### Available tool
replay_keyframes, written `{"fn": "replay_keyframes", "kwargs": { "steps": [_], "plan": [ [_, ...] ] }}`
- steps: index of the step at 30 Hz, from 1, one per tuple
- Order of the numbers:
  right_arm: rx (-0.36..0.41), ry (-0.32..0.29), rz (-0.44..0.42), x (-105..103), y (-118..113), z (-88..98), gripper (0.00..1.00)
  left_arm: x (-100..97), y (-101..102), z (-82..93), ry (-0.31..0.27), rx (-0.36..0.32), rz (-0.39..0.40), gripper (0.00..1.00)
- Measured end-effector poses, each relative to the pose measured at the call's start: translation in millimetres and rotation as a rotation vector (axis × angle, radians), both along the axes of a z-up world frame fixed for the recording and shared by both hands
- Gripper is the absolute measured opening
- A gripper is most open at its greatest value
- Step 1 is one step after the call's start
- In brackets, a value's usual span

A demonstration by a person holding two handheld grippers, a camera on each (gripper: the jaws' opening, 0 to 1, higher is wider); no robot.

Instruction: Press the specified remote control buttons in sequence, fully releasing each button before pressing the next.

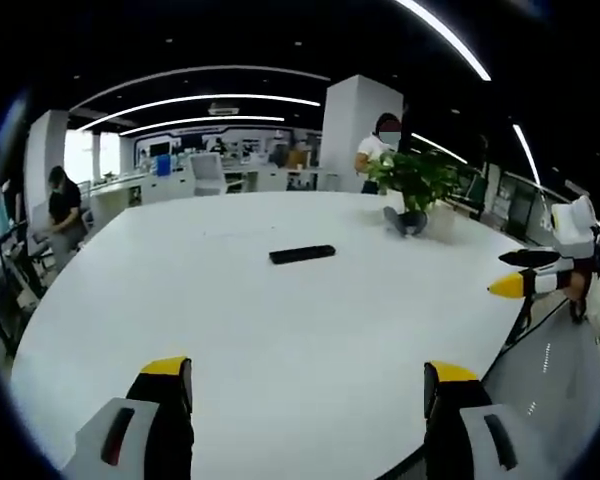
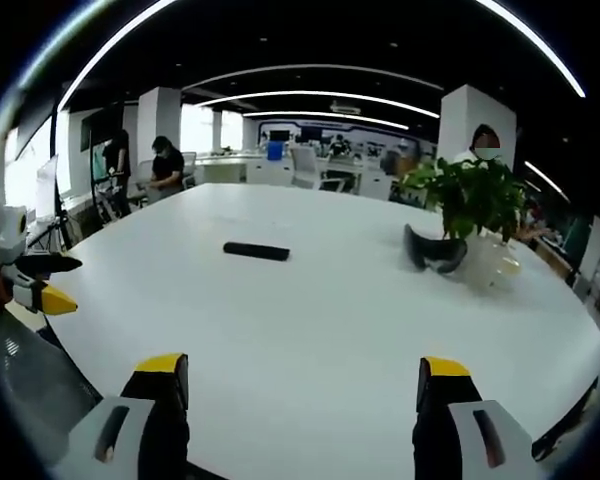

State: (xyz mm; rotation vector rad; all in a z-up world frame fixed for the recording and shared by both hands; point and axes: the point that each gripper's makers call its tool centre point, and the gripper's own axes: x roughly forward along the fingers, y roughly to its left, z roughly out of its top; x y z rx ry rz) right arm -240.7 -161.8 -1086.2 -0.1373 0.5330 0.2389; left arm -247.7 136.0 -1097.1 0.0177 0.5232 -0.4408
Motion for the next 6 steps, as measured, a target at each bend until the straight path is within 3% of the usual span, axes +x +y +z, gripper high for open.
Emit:
{"fn": "replay_keyframes", "kwargs": {
  "steps": [6],
  "plan": [
    [0.023, 0.005, 0.028, -2.0, 5.3, 1.2, 0.95, -1.4, -0.7, -0.2, 0.001, 0.000, -0.004, 1.00]
  ]
}}
